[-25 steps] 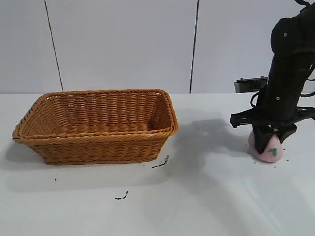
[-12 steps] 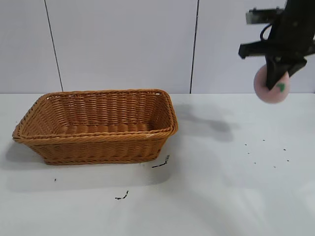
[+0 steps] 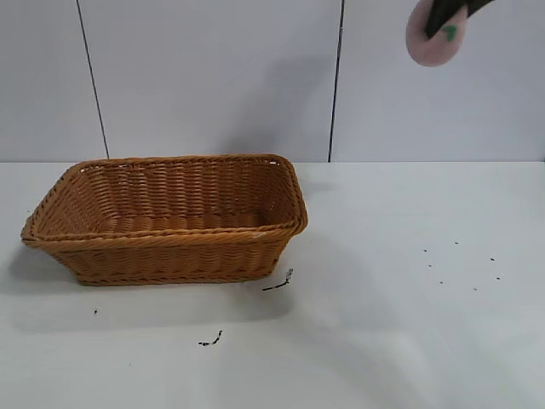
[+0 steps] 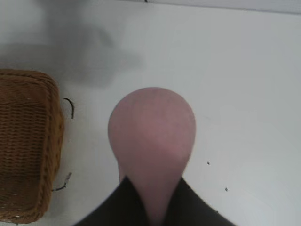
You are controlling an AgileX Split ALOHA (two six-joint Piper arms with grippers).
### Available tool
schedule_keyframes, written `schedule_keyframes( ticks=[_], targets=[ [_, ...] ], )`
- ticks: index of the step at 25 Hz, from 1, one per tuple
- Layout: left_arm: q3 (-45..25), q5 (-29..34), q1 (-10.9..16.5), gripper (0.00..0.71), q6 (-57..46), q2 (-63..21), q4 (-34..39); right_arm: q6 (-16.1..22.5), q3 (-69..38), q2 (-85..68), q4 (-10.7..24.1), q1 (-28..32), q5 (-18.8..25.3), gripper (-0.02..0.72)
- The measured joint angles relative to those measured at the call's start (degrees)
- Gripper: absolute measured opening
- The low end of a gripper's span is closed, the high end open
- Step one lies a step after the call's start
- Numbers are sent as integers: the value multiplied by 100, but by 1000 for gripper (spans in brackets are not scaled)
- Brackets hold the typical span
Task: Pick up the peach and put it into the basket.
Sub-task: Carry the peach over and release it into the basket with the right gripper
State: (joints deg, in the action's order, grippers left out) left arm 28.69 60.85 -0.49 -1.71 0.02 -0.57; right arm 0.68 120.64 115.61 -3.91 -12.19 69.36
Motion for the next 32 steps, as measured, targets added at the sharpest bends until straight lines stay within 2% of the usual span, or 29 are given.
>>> schedule_keyframes(
  ticks=[4, 8, 13, 19, 22, 26, 27, 29, 30, 32],
  targets=[
    [0, 0, 0, 693, 0, 0, 0, -11, 633, 463, -64, -773, 5, -14],
    [0, 0, 0, 693, 0, 0, 0, -19, 744, 781, -69, -1523, -23, -14],
    [0, 0, 0, 693, 0, 0, 0, -68, 755, 1380, -91, -2280, -532, -14],
    [0, 0, 0, 693, 0, 0, 0, -104, 755, 2380, -79, -2611, -1353, -14],
    [0, 0, 0, 693, 0, 0, 0, -110, 755, 2792, 5, -2618, -1536, -14],
    [0, 0, 0, 693, 0, 0, 0, -68, 755, 3024, 145, -2618, -1559, -2],
    [0, 0, 0, 693, 0, 0, 0, -68, 755, 3023, 159, -2618, -1559, 20],
    [0, 0, 0, 693, 0, 0, 0, -68, 755, 3012, 183, -2618, -1554, 148],
    [0, 0, 0, 693, 0, 0, 0, -68, 755, 3000, 188, -2618, -1530, 233],
    [0, 0, 0, 693, 0, 0, 0, -68, 755, 2987, 195, -2618, -1491, 473]
  ],
)
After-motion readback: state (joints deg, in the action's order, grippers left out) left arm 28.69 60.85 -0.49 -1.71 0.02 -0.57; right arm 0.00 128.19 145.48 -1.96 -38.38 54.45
